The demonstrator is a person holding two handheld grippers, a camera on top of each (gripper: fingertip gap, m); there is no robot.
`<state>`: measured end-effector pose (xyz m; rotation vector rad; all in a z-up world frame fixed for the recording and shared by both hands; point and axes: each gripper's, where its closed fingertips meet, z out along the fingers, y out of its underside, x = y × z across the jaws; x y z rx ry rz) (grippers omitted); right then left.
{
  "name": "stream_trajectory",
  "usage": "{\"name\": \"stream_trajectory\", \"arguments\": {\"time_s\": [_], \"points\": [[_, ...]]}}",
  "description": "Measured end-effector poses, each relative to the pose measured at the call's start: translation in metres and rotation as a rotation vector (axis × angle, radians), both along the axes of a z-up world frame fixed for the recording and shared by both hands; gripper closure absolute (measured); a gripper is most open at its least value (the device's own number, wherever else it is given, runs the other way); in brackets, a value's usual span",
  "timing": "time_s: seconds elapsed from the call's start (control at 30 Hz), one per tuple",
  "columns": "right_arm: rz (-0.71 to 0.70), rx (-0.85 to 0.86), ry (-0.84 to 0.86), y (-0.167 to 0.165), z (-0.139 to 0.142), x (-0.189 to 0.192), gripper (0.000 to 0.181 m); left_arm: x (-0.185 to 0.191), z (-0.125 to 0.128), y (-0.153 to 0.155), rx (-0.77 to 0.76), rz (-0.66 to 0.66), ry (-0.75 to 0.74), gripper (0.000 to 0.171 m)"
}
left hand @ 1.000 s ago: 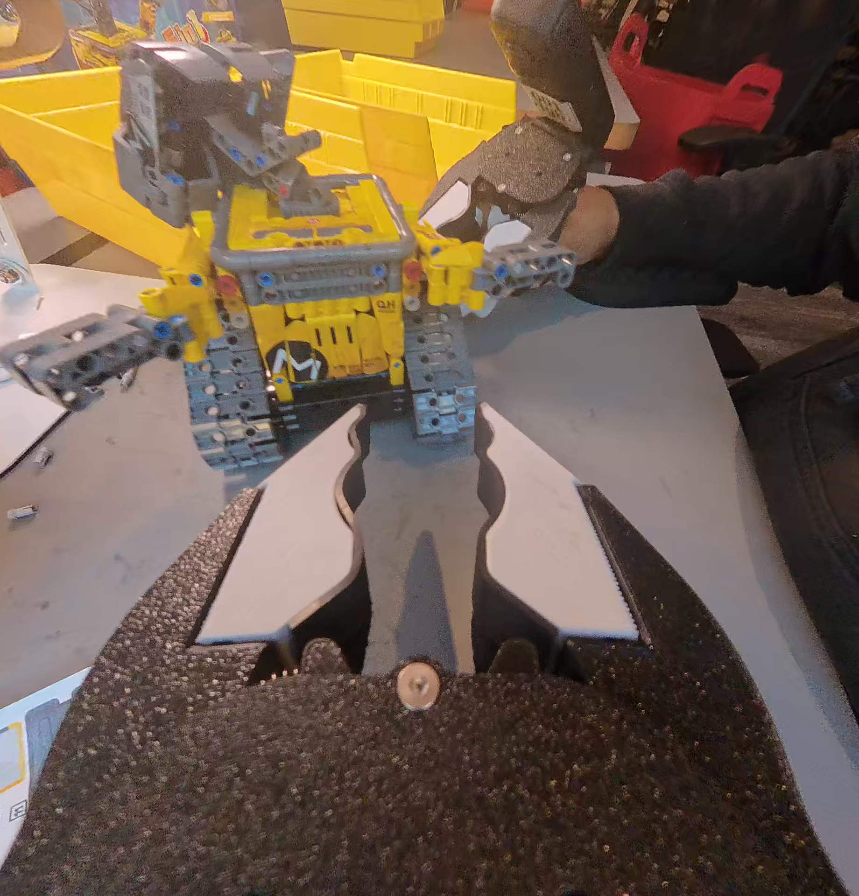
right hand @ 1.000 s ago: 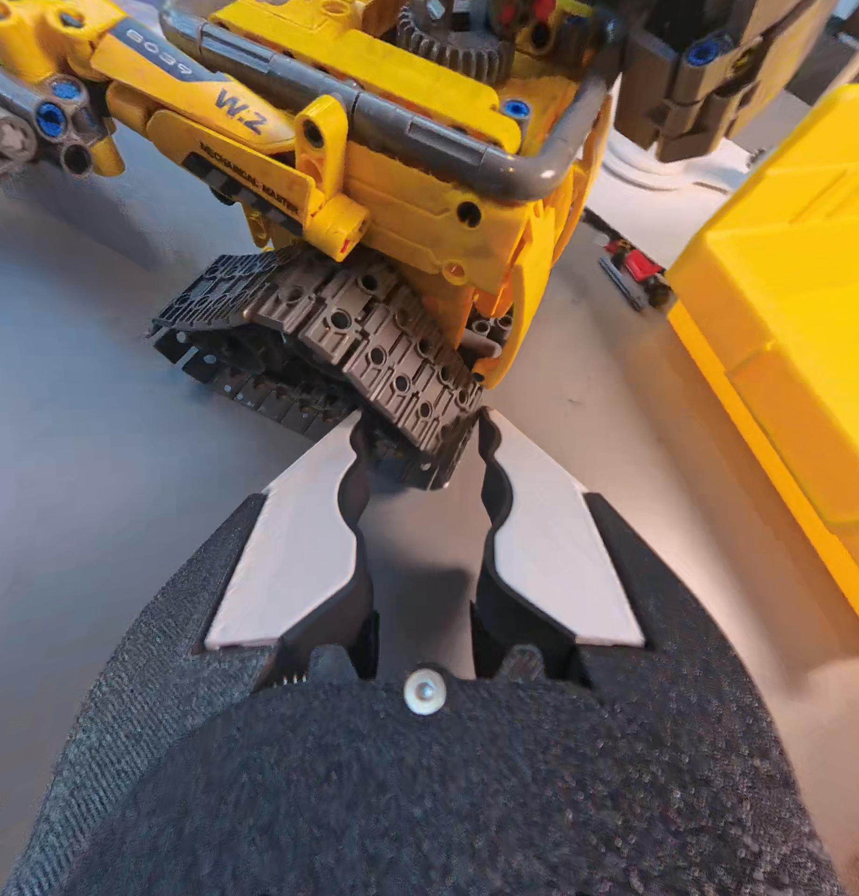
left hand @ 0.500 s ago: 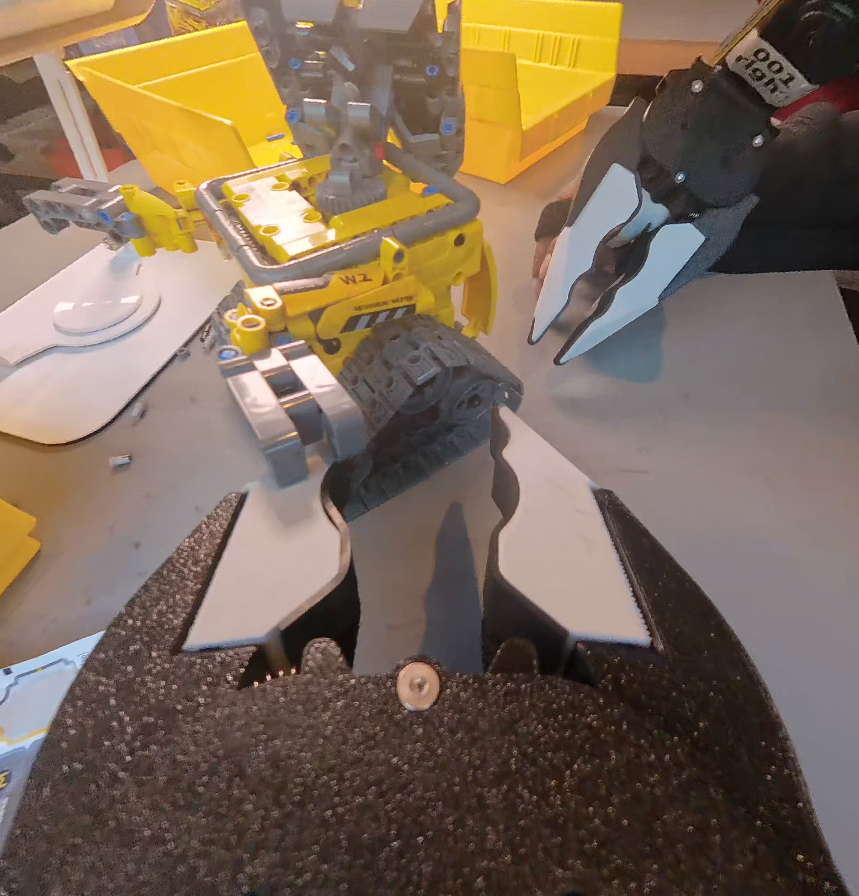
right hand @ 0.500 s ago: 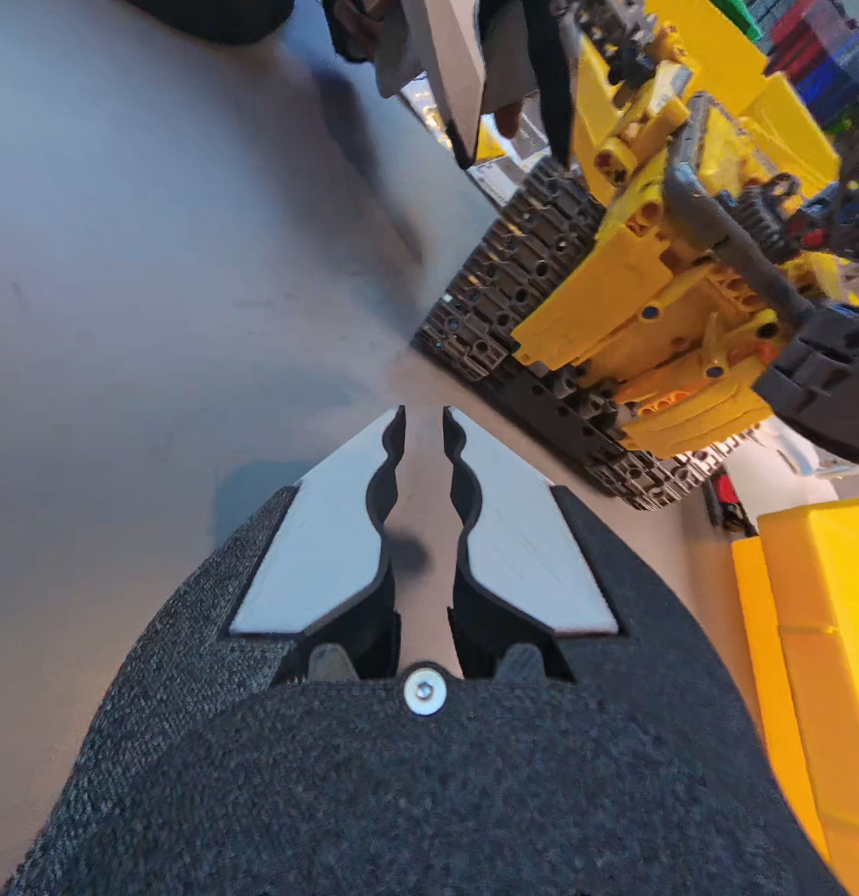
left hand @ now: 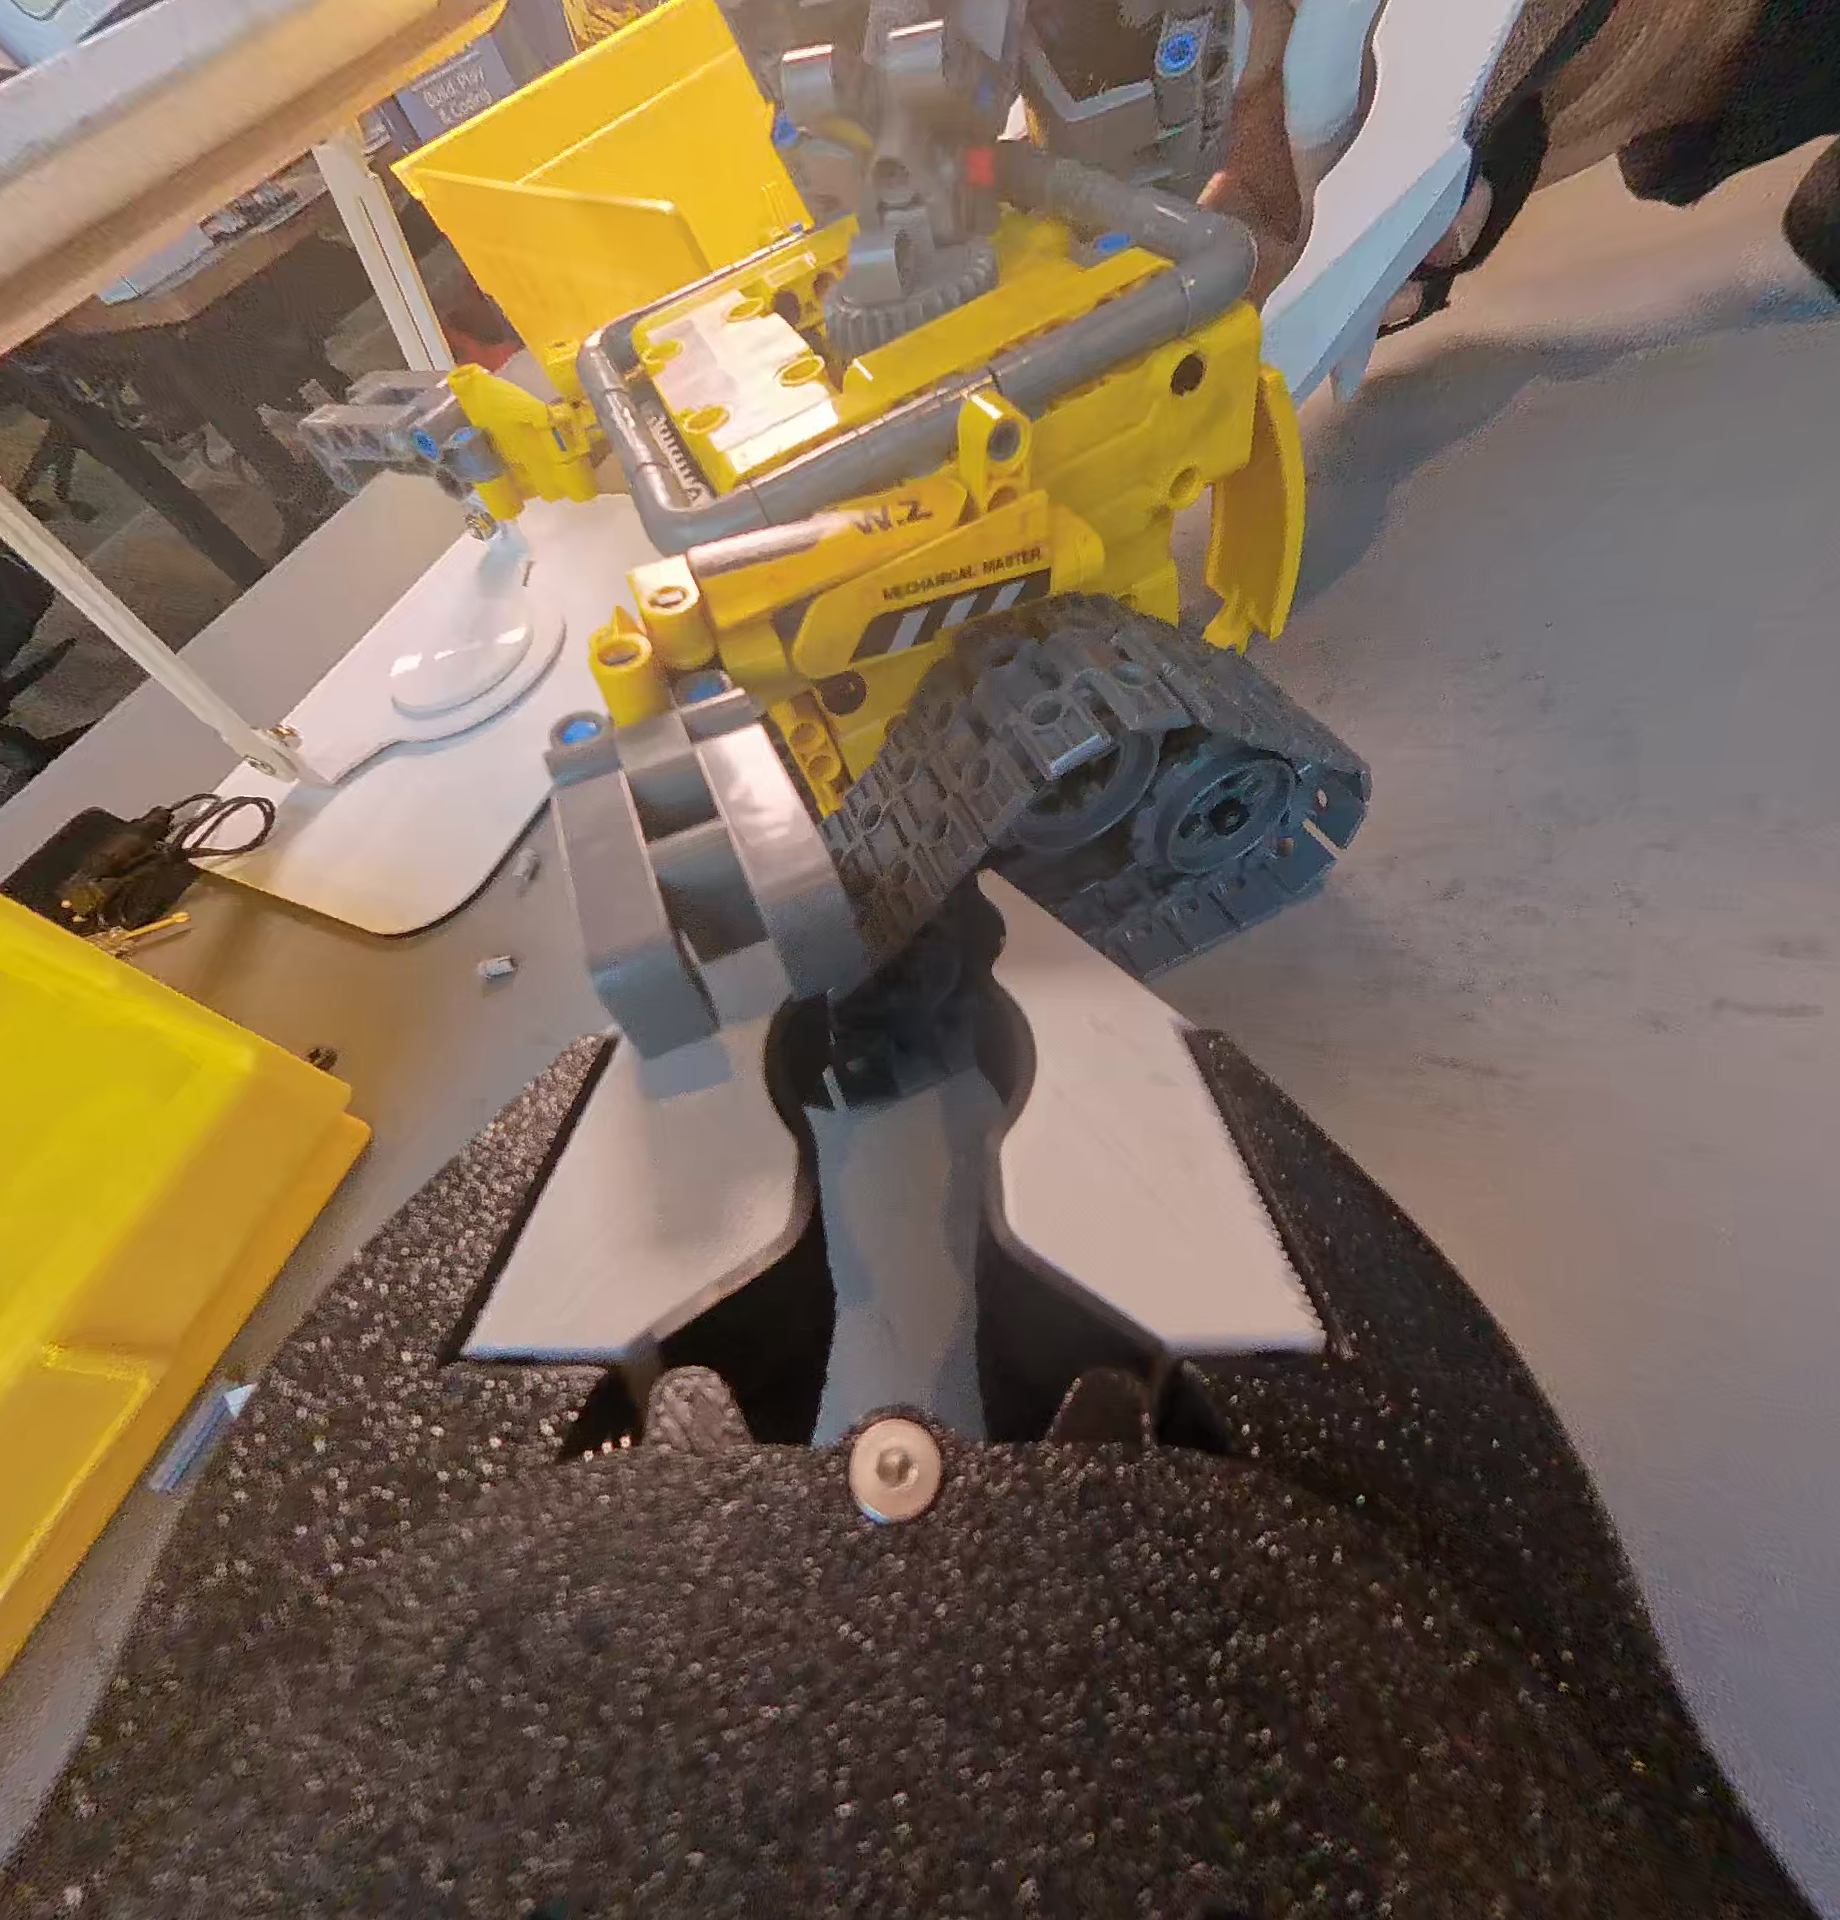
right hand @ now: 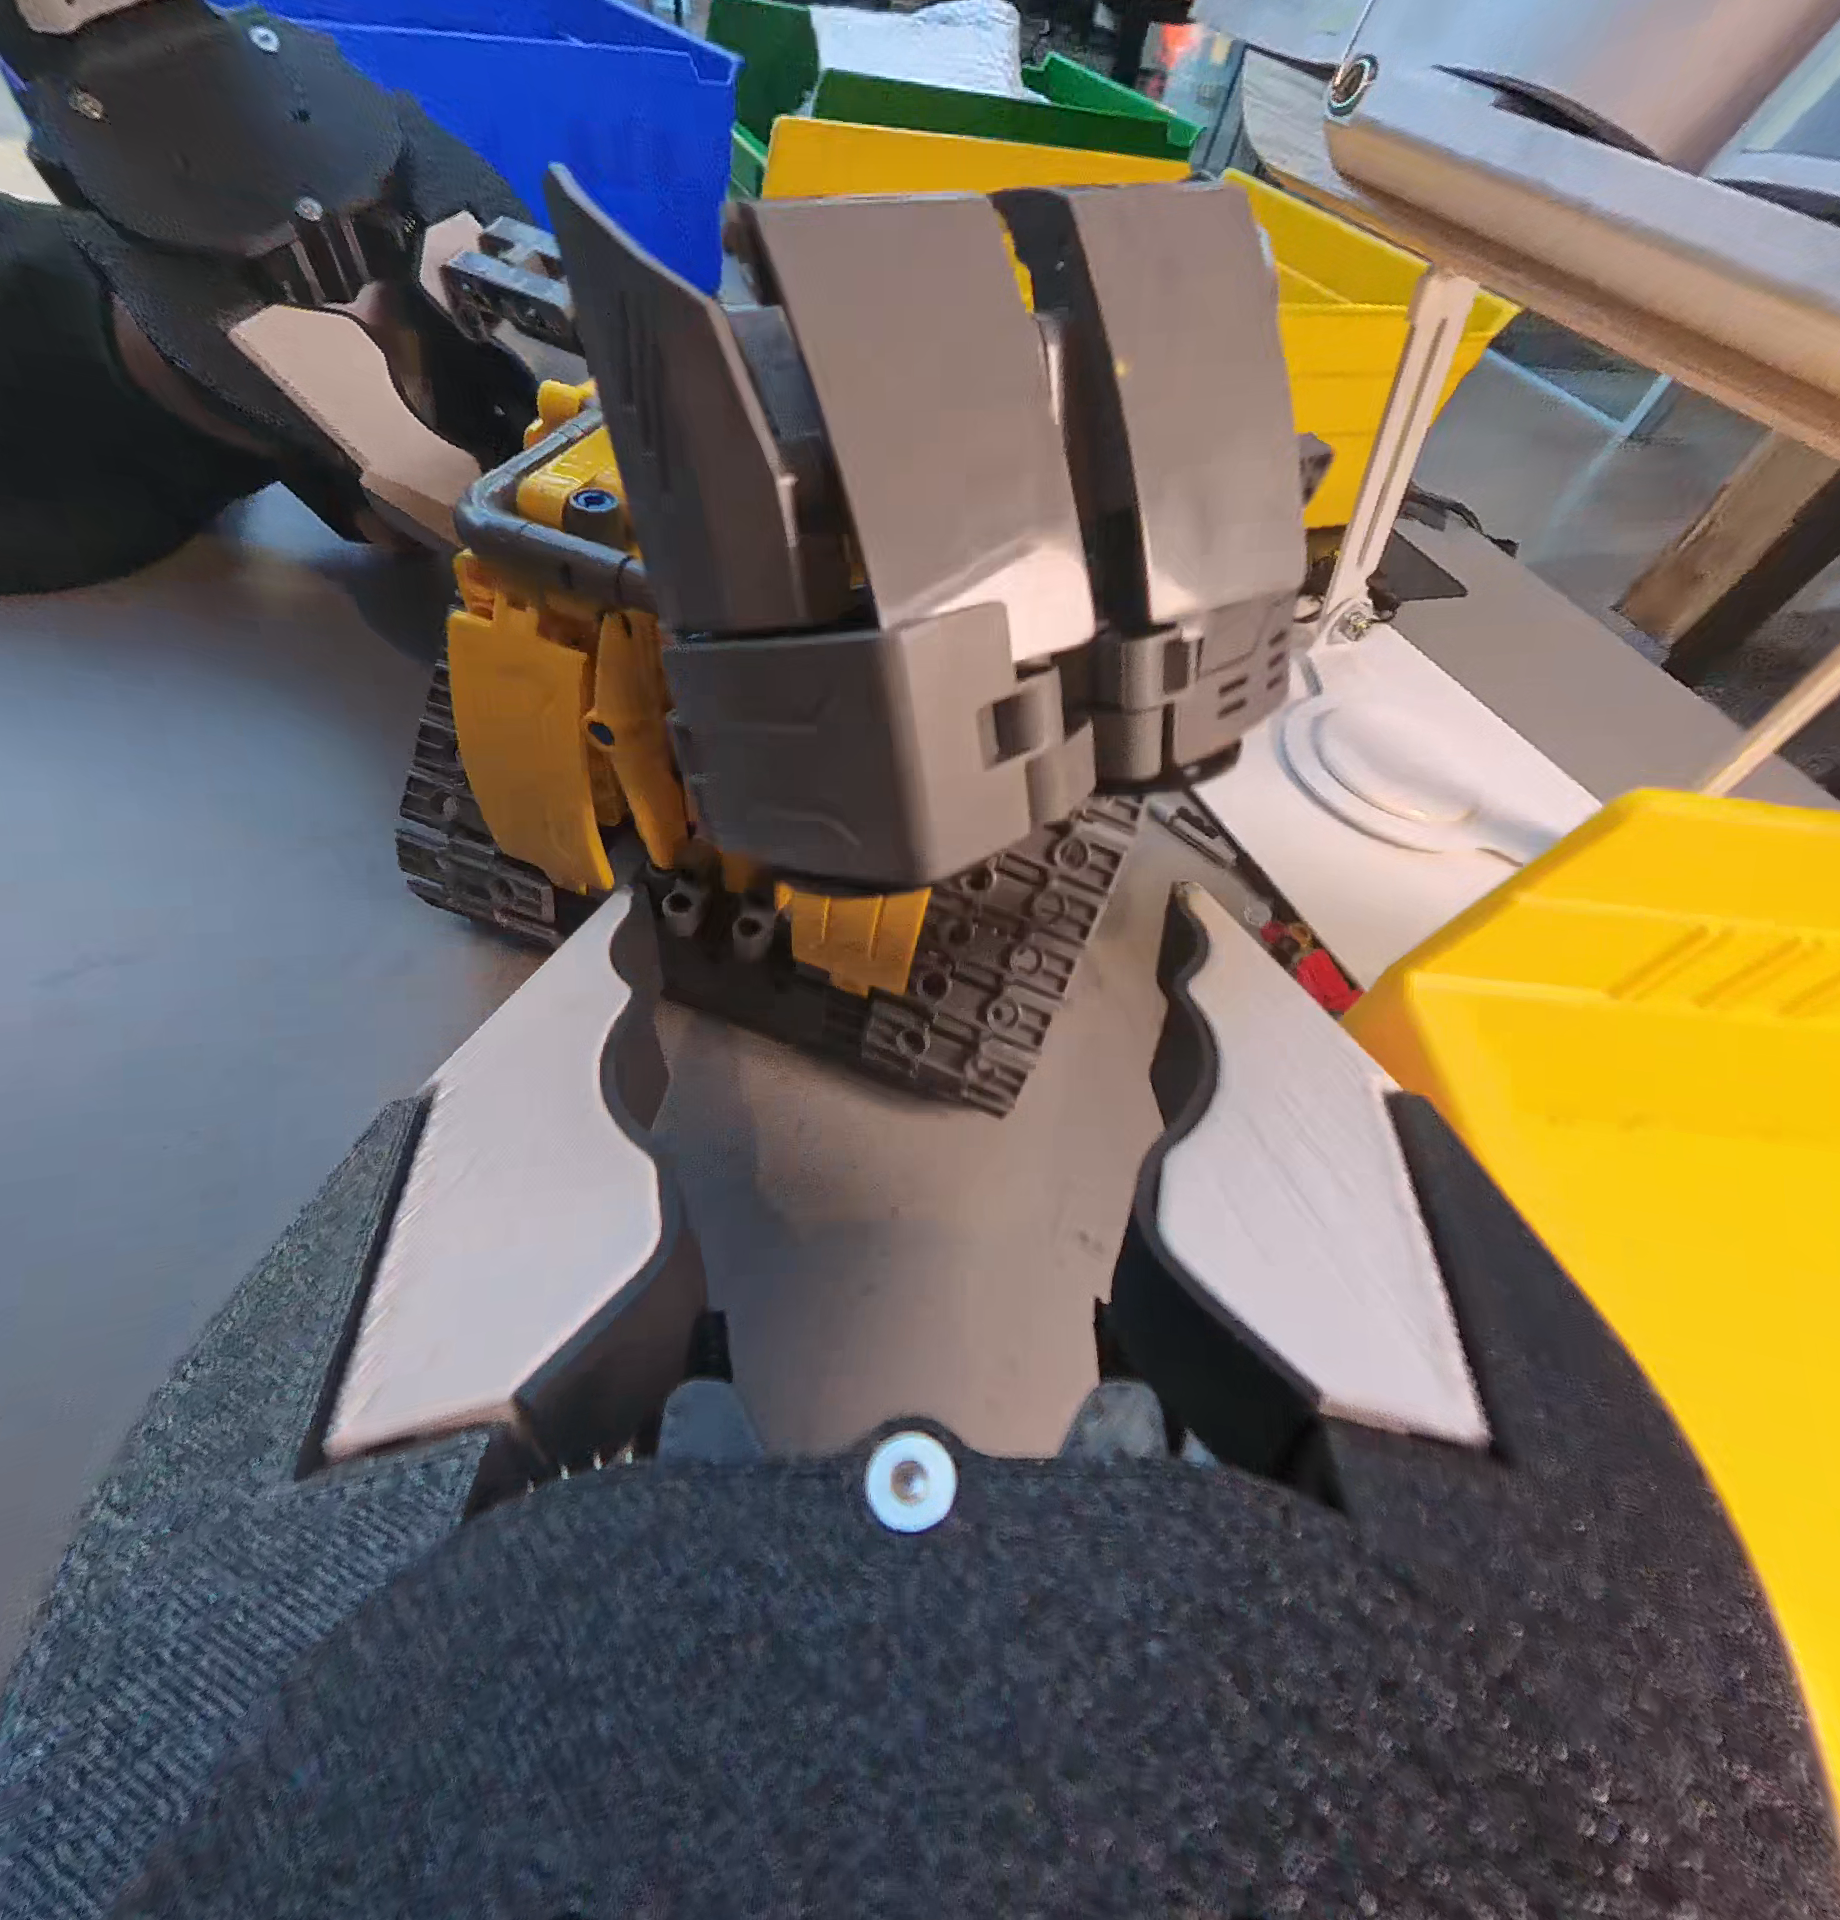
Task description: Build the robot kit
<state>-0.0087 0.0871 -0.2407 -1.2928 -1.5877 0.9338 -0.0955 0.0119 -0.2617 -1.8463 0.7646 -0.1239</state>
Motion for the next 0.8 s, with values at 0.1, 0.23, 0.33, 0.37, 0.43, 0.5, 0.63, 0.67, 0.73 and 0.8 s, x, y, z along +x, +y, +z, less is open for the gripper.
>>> {"name": "stream_trajectory", "arguments": {"time_s": [0.1,0.23,0.33,0.37,0.43,0.5,0.63,0.67,0.73,0.8], "points": [[0.02,0.014,0.007,0.003,-0.003,-0.022,0.09,-0.011,0.0,0.01,0.011,0.055,0.016,0.152],[-0.055,0.029,0.009,0.012,-0.001,-0.027,0.11,-0.034,0.0,0.015,-0.004,0.168,-0.007,0.148],[-0.078,0.024,-0.022,-0.003,-0.005,-0.019,0.148,-0.04,0.003,0.005,-0.043,0.163,-0.074,0.144],[-0.128,-0.012,-0.03,-0.004,-0.006,-0.015,0.149,-0.039,0.005,0.0,-0.059,0.141,-0.106,0.141],[-0.105,-0.068,-0.039,-0.02,-0.005,-0.007,0.154,-0.033,0.013,-0.014,-0.069,0.068,-0.163,0.141],[-0.018,-0.082,-0.053,-0.045,-0.005,0.001,0.155,-0.017,0.022,-0.03,-0.1,-0.062,-0.239,0.142],[0.173,0.03,-0.047,-0.089,-0.003,0.016,0.167,0.016,0.029,-0.044,-0.125,-0.211,-0.325,0.121],[0.23,0.032,-0.023,-0.099,0.003,0.02,0.168,0.019,0.029,-0.042,-0.105,-0.204,-0.311,0.118],[0.295,0.039,-0.031,-0.106,0.008,0.028,0.169,0.02,0.026,-0.036,-0.081,-0.172,-0.279,0.117],[0.319,0.031,-0.037,-0.105,0.012,0.035,0.161,0.015,0.025,-0.029,-0.053,-0.117,-0.241,0.133]]}}
